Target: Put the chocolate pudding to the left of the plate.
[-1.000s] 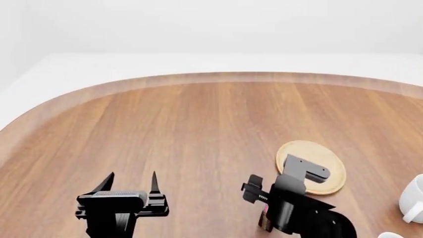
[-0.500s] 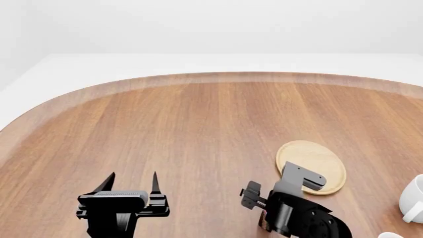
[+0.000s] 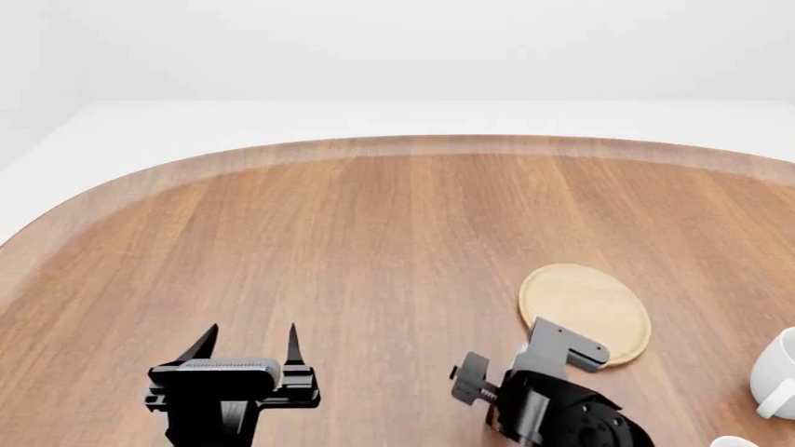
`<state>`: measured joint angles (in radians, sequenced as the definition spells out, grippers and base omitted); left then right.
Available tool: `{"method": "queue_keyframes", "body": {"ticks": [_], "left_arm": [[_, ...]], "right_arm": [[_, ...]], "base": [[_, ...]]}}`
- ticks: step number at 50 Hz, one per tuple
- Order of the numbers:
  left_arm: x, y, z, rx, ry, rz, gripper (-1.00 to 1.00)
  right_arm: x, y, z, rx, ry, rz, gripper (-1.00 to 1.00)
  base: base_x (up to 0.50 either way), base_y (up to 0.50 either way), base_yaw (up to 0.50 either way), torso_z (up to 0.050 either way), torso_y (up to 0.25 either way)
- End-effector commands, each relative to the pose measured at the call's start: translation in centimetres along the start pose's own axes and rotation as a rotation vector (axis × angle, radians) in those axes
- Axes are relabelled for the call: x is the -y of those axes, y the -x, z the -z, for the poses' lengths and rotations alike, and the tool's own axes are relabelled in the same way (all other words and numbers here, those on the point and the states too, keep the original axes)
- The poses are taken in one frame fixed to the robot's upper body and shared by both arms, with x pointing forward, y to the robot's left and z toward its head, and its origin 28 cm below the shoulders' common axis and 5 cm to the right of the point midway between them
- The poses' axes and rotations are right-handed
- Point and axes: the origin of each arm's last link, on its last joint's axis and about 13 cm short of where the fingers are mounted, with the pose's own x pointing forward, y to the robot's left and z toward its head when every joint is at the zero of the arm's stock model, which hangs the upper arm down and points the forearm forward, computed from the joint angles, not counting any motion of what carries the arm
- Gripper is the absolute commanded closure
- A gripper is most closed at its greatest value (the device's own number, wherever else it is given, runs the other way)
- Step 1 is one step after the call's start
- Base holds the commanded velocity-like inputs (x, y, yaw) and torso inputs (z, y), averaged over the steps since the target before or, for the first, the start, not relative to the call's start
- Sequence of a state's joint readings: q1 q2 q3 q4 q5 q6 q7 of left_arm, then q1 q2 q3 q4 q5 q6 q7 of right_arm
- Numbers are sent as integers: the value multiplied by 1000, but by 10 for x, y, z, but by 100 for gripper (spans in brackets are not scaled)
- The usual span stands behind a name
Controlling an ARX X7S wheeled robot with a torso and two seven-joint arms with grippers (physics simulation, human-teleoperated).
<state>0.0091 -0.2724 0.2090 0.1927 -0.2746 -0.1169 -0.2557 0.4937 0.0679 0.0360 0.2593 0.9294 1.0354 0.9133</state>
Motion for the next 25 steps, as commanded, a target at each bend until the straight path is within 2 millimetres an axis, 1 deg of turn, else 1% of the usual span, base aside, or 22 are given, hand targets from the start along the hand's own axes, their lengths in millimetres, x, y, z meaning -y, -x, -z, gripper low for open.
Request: {"method": "queue_keyframes", "body": {"ticks": [1,10,11,25], "left_arm": [[0,0,0,-1,-1,1,-100],[1,0,0,-1,-1,3,-100],[0,-1,0,-1,0,3,-100],[0,-1,1,0,-1,2,-100]], "right_arm": [[0,-6,2,-24,-1,-2,-100],[-1,-12,5,-55,12,-12,-100],[-1,-12,5,-59,10,-12,100],[-1,-14,6,-75,-1,-13,100]], "base": [[0,0,0,0,0],[0,0,0,0,0],[0,0,0,0,0],[1,0,0,0,0]]}}
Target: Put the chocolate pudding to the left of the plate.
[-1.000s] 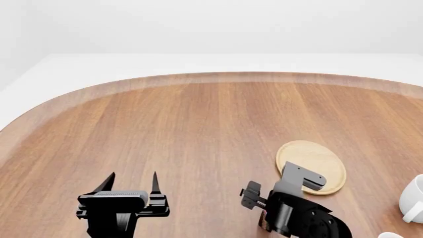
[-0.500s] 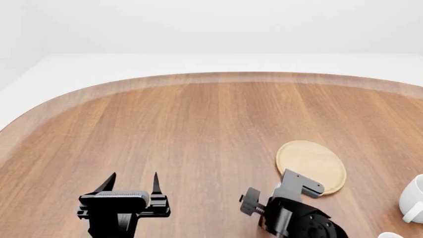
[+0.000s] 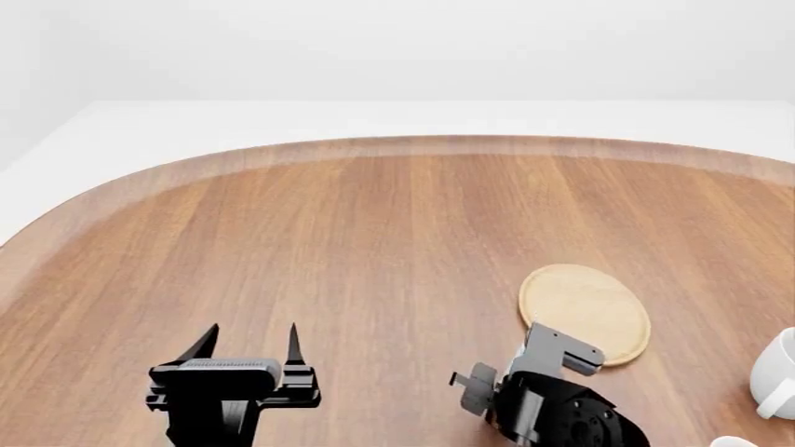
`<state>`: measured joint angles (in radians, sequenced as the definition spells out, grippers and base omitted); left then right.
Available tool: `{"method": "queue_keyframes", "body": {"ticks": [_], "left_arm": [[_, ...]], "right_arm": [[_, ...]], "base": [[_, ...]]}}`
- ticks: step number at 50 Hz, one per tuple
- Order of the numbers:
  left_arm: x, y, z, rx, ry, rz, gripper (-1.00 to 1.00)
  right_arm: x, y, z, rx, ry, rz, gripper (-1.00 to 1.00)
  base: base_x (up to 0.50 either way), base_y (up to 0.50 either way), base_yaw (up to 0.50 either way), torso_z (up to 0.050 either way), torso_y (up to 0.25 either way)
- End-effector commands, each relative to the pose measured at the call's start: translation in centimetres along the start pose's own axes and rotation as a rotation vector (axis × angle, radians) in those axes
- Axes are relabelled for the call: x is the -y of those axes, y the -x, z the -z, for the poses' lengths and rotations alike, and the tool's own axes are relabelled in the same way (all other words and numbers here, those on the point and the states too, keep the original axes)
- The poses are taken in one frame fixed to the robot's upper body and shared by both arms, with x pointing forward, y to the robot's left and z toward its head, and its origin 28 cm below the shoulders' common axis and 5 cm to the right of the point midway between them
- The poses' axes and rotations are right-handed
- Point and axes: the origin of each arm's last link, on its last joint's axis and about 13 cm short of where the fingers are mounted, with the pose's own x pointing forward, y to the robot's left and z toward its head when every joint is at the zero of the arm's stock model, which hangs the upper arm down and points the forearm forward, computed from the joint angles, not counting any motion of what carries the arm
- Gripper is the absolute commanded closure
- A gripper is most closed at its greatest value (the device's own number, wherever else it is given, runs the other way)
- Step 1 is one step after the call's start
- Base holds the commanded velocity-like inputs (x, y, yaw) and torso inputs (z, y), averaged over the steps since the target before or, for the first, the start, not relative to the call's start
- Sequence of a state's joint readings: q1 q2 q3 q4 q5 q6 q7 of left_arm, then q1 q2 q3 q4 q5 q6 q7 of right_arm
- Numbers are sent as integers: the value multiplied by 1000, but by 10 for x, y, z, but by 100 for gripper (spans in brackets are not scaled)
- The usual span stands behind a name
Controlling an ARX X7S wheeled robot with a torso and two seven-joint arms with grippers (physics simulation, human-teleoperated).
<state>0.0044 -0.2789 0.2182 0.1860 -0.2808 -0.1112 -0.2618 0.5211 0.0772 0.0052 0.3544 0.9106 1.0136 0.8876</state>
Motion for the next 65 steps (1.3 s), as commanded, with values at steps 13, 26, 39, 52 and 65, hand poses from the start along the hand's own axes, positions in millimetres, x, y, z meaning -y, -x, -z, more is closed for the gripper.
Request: {"method": "queue_keyframes", "body": {"ticks": [13,26,39,52,65], "left_arm": [[0,2,-2,5,0,-1,-100],[-1,-1,-21,-35,-27,8,-100],[-5,-57,-80,-131,-52,14,-100],[-8,-133,-123,-280,7,-3,-100],[-7,-179,-142,-396,21,21,-100]], "right_arm": [[3,18,5,47,36,-56,100],[0,56,-7,178,318,-155,100],[-20,69,-58,214,440,-223,100],[-47,77,-109,209,501,-270,100],[-67,63,-154,223,508,-244,100]], "base": [[1,0,0,0,0],[0,0,0,0,0],[0,0,0,0,0],[0,0,0,0,0],[0,0,0,0,0]]}}
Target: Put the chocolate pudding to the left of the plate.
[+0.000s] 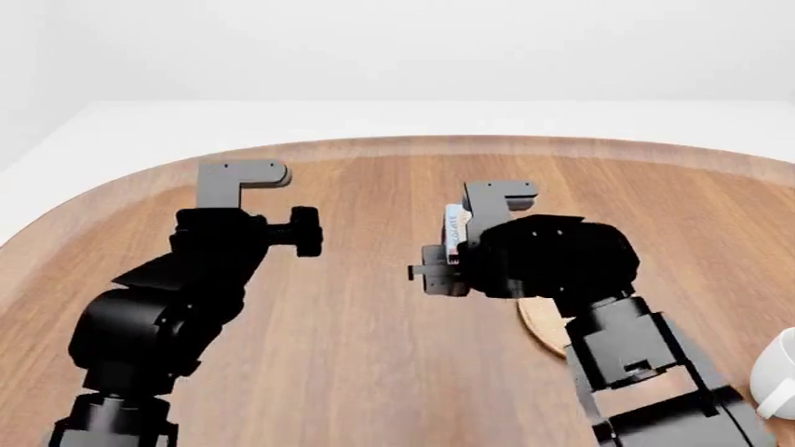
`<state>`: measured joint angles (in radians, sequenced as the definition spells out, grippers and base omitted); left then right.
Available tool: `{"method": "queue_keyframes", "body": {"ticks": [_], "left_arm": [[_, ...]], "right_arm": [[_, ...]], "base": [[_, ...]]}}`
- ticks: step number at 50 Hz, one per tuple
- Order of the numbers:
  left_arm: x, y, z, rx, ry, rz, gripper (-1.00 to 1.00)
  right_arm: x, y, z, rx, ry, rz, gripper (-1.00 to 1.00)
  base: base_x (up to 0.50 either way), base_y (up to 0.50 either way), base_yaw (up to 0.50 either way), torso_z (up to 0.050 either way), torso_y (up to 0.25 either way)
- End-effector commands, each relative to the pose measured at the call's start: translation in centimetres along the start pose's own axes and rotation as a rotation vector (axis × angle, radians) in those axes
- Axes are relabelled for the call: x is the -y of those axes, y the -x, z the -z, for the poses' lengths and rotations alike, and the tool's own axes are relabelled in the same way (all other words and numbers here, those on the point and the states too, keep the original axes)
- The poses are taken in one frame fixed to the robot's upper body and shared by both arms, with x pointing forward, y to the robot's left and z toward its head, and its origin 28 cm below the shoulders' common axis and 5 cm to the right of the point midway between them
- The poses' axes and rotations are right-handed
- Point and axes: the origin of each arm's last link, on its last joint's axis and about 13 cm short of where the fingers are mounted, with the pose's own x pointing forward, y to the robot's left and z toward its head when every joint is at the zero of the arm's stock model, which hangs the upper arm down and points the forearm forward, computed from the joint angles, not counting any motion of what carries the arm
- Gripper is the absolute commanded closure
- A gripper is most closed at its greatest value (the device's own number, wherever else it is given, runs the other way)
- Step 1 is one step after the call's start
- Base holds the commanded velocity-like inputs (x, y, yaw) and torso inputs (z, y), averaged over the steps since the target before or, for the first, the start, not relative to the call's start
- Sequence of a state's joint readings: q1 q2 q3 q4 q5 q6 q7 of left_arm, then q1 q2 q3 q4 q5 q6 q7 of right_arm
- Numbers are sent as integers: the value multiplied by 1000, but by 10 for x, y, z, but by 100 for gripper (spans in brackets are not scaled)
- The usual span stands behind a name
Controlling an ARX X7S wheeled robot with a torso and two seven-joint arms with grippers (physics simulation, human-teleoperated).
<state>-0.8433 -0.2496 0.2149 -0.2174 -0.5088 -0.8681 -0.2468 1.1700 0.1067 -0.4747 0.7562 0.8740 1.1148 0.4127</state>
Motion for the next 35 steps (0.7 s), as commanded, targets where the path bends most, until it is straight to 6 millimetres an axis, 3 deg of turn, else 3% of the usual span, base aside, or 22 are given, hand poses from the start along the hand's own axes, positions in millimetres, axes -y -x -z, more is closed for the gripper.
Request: {"method": "queue_keyframes", "body": {"ticks": [1,12,21,35], "left_arm": [[2,-28,-33,-87,1,10,-100],[2,-38,-42,-80,9,-2,-100],[5,-35,-46,-55,2,1,-100],[8,-26,-61,-4,-23,5,-100]], "right_arm": [[11,-4,-37,33,46,44,100],[11,2,-47,69,56,65,100],[11,1,-47,85,70,77,100],[11,15,-64,131,90,61,100]], "base": [[0,0,0,0,0],[0,0,0,0,0],[0,0,0,0,-249],[-2,0,0,0,-250]]}}
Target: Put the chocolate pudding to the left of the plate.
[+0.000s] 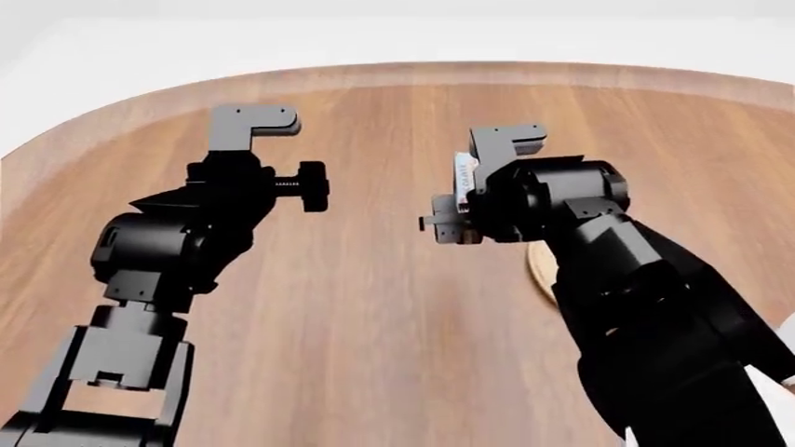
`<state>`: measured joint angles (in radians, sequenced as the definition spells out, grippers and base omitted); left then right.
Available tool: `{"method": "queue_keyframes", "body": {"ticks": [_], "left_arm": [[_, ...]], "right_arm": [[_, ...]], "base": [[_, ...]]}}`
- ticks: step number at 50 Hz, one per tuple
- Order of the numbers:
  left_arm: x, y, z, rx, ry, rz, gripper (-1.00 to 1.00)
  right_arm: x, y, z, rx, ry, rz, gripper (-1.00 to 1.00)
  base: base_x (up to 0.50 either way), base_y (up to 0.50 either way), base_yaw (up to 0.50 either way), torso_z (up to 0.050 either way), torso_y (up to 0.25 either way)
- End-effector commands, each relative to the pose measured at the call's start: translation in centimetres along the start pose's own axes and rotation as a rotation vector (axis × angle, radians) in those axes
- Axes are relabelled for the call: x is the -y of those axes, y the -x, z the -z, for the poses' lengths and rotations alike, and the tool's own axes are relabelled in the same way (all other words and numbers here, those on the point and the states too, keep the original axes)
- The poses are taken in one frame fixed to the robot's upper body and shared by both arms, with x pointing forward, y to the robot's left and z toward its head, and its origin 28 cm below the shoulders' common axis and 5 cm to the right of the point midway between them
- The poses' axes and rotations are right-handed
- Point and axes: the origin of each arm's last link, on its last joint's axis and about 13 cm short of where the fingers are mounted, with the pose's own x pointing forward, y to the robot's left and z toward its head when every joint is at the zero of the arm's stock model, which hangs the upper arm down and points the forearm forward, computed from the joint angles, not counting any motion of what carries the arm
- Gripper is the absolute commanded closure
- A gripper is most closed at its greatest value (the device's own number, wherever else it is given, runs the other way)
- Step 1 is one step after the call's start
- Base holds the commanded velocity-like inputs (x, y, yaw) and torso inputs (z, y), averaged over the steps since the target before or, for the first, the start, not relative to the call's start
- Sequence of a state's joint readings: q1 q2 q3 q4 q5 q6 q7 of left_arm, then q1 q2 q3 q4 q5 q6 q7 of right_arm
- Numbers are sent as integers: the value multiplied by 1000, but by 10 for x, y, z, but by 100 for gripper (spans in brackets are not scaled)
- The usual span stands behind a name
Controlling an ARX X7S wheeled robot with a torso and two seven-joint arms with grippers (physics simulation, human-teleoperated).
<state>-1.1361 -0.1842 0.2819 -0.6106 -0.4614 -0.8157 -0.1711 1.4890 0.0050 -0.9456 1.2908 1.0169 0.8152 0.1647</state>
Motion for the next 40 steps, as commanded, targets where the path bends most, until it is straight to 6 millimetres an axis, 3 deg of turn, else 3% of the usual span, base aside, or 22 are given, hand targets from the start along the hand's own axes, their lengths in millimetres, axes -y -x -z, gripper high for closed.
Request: {"method": "queue_keyframes", "body": {"ticks": [1,7,31,40], "left_arm": [[2,6,-12,33,-13,1,-100],[2,8,-14,34,-21,-3,-100],[3,8,-17,16,-18,7,-100],[3,8,-17,23,-21,-1,-100]], "right_arm": [[2,9,-14,35,27,-5,100],[1,11,-14,19,42,-19,100],[1,9,-7,-53,44,-67,100],[2,9,-6,-57,42,-65,100]], "base": [[0,0,0,0,-250],[-2,0,0,0,-169],[0,0,0,0,0],[0,0,0,0,-239]]}}
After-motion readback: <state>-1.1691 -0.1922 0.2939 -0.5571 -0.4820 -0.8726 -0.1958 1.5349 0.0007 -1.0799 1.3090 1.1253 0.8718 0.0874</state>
